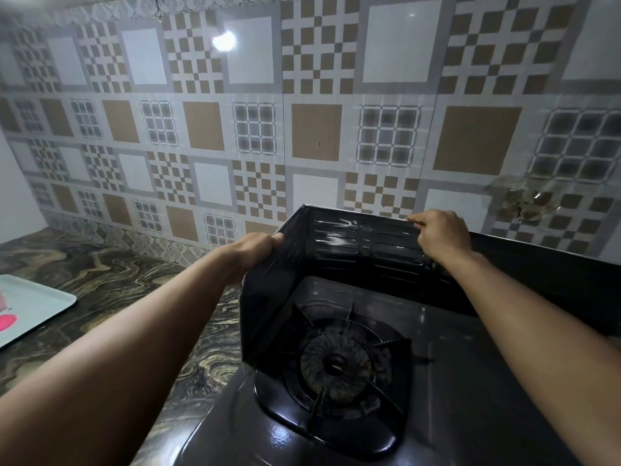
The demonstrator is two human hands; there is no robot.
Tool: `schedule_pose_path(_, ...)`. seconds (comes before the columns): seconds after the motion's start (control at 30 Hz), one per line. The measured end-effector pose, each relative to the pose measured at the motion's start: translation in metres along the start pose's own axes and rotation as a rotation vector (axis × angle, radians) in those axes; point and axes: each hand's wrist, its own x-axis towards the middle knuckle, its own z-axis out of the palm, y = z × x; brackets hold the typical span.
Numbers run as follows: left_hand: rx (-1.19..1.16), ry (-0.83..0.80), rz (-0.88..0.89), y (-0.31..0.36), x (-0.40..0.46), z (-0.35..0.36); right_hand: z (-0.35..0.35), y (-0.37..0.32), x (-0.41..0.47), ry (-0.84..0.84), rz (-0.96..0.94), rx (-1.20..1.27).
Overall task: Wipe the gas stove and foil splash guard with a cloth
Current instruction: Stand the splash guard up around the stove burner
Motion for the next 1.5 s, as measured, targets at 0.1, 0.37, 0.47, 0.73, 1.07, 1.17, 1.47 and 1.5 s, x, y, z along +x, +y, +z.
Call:
schedule_pose_path(0.1, -0.003, -0.002, 0.011, -0.002, 0.005, 0.002, 0.005, 0.000, -0.002, 0.036, -0.009, -0.021)
schedule_pose_path(0.37, -0.178, -0.137, -0.042, -0.010, 0.010, 0.003, 0.007, 0.006, -0.002, 0.009, -0.007, -0.048)
schedule_pose_path(0.47, -0.277, -0.189, -0.041, -0.019, 0.006, -0.003, 0.004, 0.008, -0.002, -0.057, 0.002, -0.119)
schedule_pose_path(0.73, -0.490, -0.246, 0.034, -0.045, 0.001, -0.018, 0.002, 0.009, -0.002, -0.187, 0.030, -0.262)
schedule_pose_path(1.07, -0.326, -0.050, 0.190, -0.073, -0.006, 0.000, 0.003, 0.005, -0.002, -0.122, 0.069, -0.222)
schedule_pose_path(1.17, -0.248, 0.023, 0.206, -0.077, -0.009, 0.008, 0.000, 0.002, -0.005, -0.122, 0.062, -0.225)
schedule_pose_path(1.47, -0.201, 0.028, 0.152, -0.102, -0.020, -0.014, -0.029, -0.026, -0.034, -0.128, 0.099, -0.076)
schedule_pose_path(1.5, -0.196, 0.019, 0.157, -0.104, -0.022, -0.017, -0.034, -0.032, -0.038, -0.136, 0.100, -0.034)
